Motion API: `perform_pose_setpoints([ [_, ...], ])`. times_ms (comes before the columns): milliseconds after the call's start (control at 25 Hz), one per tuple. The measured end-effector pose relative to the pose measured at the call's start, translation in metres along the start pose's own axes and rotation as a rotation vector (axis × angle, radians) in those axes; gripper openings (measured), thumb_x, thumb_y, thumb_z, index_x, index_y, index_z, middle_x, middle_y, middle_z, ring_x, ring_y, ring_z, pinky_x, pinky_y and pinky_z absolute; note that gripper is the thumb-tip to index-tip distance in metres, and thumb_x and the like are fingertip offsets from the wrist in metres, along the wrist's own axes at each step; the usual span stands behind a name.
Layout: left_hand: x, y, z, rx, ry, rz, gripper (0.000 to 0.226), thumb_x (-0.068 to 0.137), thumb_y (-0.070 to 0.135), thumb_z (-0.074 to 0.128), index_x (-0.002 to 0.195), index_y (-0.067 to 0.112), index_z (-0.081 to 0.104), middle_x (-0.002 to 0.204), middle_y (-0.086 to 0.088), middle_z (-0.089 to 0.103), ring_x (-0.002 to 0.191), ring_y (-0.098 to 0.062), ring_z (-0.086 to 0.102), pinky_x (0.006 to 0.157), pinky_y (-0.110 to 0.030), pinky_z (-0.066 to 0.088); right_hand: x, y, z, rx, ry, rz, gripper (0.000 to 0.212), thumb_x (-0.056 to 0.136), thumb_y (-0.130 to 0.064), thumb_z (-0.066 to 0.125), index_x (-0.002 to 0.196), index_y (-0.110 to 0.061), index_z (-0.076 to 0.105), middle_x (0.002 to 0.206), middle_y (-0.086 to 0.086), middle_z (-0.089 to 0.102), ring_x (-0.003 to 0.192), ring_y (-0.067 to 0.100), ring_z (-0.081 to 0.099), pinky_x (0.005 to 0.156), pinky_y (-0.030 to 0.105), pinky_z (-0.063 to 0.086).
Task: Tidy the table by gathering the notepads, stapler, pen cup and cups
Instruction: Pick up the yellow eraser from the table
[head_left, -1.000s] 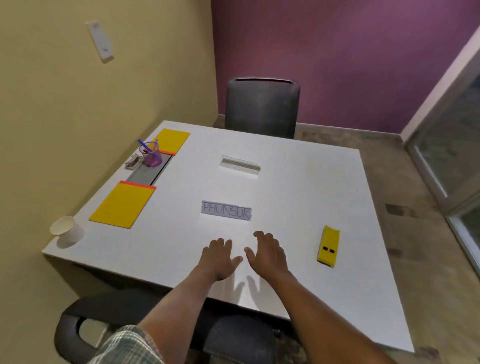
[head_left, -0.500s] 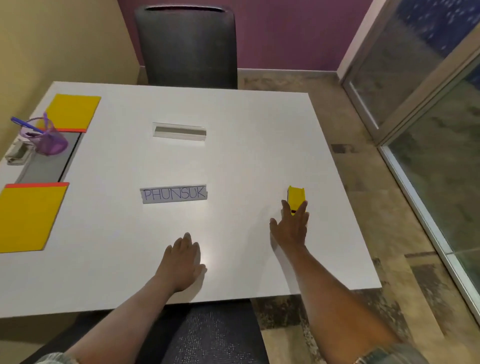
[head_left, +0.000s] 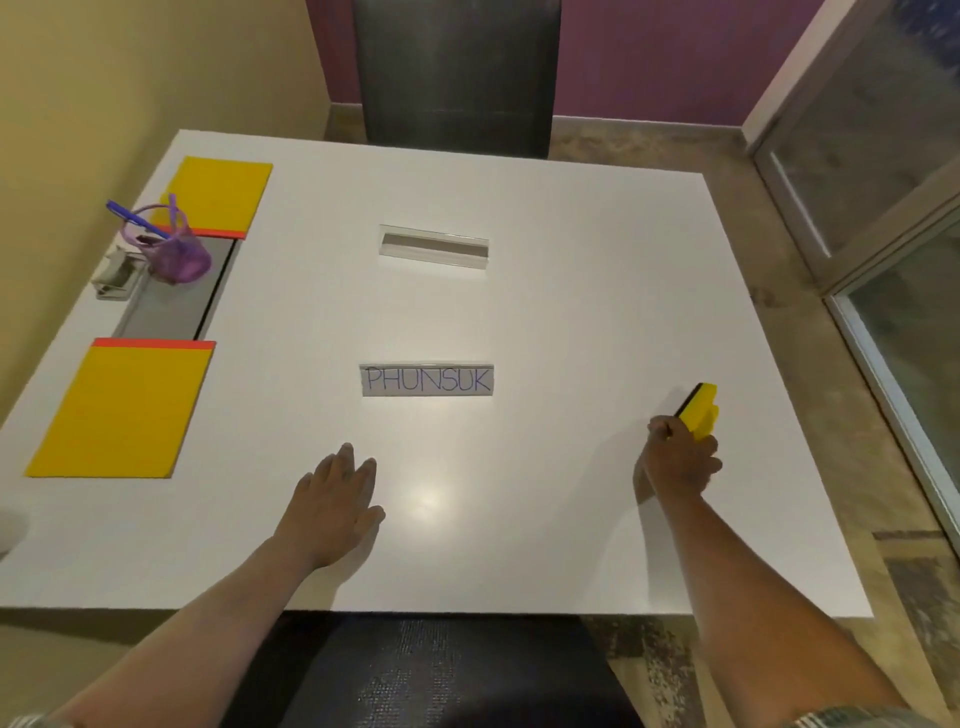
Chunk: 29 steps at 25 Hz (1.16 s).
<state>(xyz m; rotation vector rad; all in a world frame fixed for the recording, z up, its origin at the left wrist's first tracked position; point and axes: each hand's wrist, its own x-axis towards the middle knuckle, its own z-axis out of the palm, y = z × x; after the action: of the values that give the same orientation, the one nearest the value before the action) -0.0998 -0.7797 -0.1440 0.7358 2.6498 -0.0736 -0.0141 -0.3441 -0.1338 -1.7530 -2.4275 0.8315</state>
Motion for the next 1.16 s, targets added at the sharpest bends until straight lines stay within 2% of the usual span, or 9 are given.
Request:
perform_pose_setpoints([
  [120,-0.001,-0.025,0.0,0.018,0.001,-0.01,0.06,0.096,0.056,0.044,0.144,0.02,0.034,0.155,-0.015,0.027,0.134,-0.033,0.041,0.102,-0.042,0.046,-0.003,-0.021,-0.002,0.171,-0.007,0.038,0.027,0.099,-0.028,0.046,0.108,-0.033,0.071,0.13,0.016,0.054,0.118,0.043,0.05,0.098,0.047,0.04],
  [240,-0.007,-0.059,0.006,0.021,0.011,-0.044,0.066,0.099,0.054,0.041,0.153,0.019,0.028,0.163,-0.019,0.019,0.144,-0.037,0.034,0.109,-0.047,0.042,-0.025,-0.072,0.004,0.532,-0.033,-0.026,0.027,0.097,-0.024,0.054,0.117,-0.035,0.067,0.113,-0.002,0.065,0.103,0.023,0.065,0.093,0.035,0.049],
  [440,-0.019,-0.105,0.027,-0.057,0.015,-0.09,0.072,0.102,0.057,0.024,0.161,0.023,0.0,0.168,-0.012,-0.011,0.156,-0.033,-0.002,0.125,-0.047,0.008,-0.086,-0.184,0.021,0.778,-0.319,-0.164,0.064,0.08,-0.028,0.073,0.134,-0.05,0.046,0.097,-0.019,0.063,0.077,-0.007,0.064,0.075,0.025,0.045],
  [600,-0.029,-0.131,0.042,-0.126,0.107,-0.019,0.067,0.103,0.059,0.015,0.159,0.033,-0.01,0.167,-0.001,-0.02,0.156,-0.024,-0.012,0.127,-0.044,0.002,-0.149,-0.269,0.081,0.654,-0.591,-0.419,0.064,0.077,-0.019,0.074,0.132,-0.041,0.051,0.123,-0.008,0.062,0.095,0.008,0.065,0.072,0.025,0.047],
  [680,-0.031,-0.141,0.05,-0.157,0.164,0.014,0.066,0.105,0.058,0.021,0.16,0.032,-0.003,0.169,0.0,-0.012,0.157,-0.023,-0.007,0.125,-0.044,0.003,-0.187,-0.307,0.123,0.538,-0.668,-0.599,0.066,0.075,-0.017,0.077,0.131,-0.039,0.05,0.128,-0.009,0.058,0.085,0.001,0.065,0.069,0.025,0.051],
  [760,-0.03,-0.136,0.049,-0.161,0.203,0.055,0.067,0.104,0.057,0.027,0.161,0.031,0.003,0.17,-0.001,-0.006,0.157,-0.023,-0.003,0.123,-0.045,0.007,-0.212,-0.33,0.149,0.371,-0.669,-0.816,0.07,0.072,-0.018,0.081,0.131,-0.036,0.048,0.129,-0.01,0.057,0.089,0.002,0.065,0.076,0.036,0.055],
  [840,-0.028,-0.138,0.054,-0.191,0.242,0.054,0.069,0.103,0.056,0.031,0.161,0.03,0.006,0.17,-0.002,-0.002,0.157,-0.023,-0.001,0.123,-0.045,0.01,-0.238,-0.358,0.191,0.142,-0.615,-1.024,0.07,0.073,-0.021,0.083,0.134,-0.03,0.048,0.133,-0.003,0.058,0.11,0.022,0.057,0.087,0.042,0.052],
  [920,-0.025,-0.137,0.053,-0.188,0.26,0.063,0.07,0.102,0.056,0.033,0.161,0.03,0.007,0.17,-0.002,-0.002,0.157,-0.023,0.0,0.123,-0.045,0.011,-0.257,-0.383,0.225,-0.035,-0.521,-1.175,0.066,0.076,-0.019,0.079,0.135,-0.028,0.05,0.131,0.003,0.06,0.116,0.033,0.05,0.087,0.042,0.047],
  [1160,-0.023,-0.145,0.063,-0.234,0.262,0.07,0.067,0.101,0.056,0.034,0.16,0.027,0.02,0.169,-0.006,0.008,0.157,-0.024,0.0,0.127,-0.048,0.011,-0.301,-0.438,0.311,-0.169,-0.492,-1.27,0.06,0.077,-0.005,0.07,0.128,-0.029,0.05,0.117,0.007,0.059,0.112,0.033,0.046,0.076,0.038,0.037],
])
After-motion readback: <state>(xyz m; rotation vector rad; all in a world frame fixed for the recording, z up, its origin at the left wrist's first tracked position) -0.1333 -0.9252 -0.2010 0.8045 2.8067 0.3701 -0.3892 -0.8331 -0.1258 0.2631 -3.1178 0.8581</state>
